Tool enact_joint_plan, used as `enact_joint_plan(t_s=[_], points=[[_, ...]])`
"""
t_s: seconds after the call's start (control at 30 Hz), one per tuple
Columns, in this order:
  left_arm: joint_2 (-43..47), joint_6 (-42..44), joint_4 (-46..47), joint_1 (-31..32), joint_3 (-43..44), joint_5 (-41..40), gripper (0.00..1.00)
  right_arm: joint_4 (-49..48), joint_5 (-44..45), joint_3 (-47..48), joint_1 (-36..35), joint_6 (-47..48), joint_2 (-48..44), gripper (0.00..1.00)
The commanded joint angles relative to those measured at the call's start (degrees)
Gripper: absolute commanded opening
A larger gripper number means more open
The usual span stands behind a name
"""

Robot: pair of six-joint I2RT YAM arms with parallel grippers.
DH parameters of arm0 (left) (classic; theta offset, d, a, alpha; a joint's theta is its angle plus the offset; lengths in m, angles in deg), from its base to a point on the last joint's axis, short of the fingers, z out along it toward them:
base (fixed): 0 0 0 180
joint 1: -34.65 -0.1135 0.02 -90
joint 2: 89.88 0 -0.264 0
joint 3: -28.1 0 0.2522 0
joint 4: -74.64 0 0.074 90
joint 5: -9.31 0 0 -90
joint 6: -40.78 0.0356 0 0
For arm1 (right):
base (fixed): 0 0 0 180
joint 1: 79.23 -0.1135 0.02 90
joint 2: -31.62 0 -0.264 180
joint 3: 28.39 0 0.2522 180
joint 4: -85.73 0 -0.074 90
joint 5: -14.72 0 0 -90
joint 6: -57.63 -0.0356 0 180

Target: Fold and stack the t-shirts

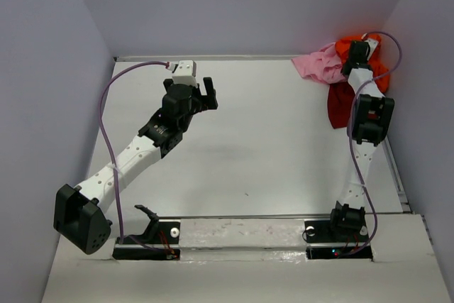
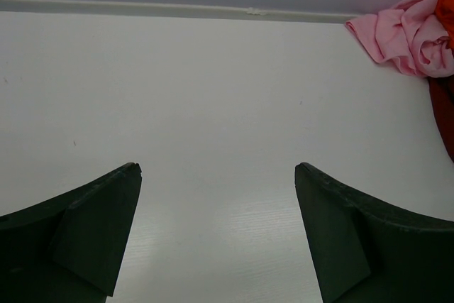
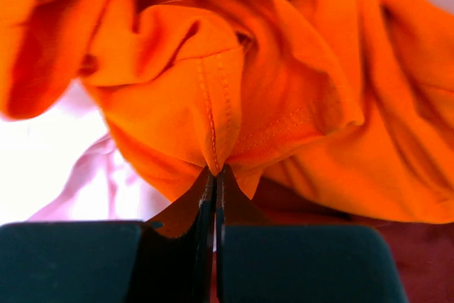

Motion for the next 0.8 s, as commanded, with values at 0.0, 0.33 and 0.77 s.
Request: enact_joint_plan(t_s=[0.0, 0.33, 0.77], points=[[0.2, 0.8, 1.2, 0.3, 3.0, -0.1, 0.99, 1.8, -8.9, 0.3, -0.3, -3.6, -7.6, 0.0], [-0.1, 1.1, 1.6, 0.3, 2.4, -1.7, 0.99, 1.9, -12.9, -1.8, -5.1, -2.4, -22.0, 0.0], [0.6, 1.6, 2.6, 0.3, 1.6, -4.8, 0.99, -1.9, -21.9, -22.3, -14.8, -11.4, -50.6, 0.0]])
